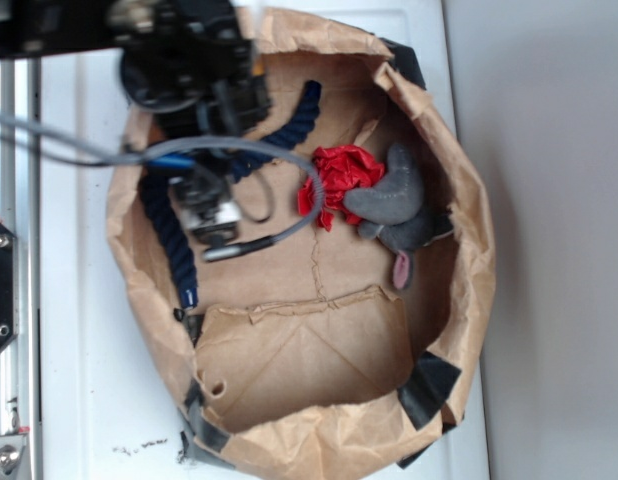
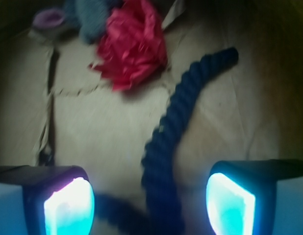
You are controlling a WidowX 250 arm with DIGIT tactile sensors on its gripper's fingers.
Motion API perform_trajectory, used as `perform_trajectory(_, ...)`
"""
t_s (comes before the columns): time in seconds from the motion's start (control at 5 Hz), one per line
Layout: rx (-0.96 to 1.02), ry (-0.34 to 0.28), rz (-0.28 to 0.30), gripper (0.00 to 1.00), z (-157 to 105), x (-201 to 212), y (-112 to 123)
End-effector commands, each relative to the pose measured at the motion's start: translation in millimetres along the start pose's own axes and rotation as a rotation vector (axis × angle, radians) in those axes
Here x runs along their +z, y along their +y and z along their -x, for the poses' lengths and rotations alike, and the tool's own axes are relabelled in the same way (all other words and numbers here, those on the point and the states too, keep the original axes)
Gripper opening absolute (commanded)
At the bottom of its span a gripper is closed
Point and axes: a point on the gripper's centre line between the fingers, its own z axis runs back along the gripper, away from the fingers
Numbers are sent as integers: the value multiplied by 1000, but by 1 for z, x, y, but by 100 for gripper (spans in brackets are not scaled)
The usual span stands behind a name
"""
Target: Grab the blue rope.
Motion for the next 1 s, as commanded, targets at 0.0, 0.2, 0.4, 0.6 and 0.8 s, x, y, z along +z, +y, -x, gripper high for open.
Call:
perform_trajectory(0.0,45,34,-9,100,-10,-14,0)
perform_trajectory(0.2,37,23,-58,100,-1,-26,-6)
perform_trajectory(0.4,-1,34,-74,100,18,-34,-12)
perform_trajectory(0.6,-15,48,-91,100,23,-43,-13)
perform_trajectory(0.8,3,68,-114,100,20,-56,-14)
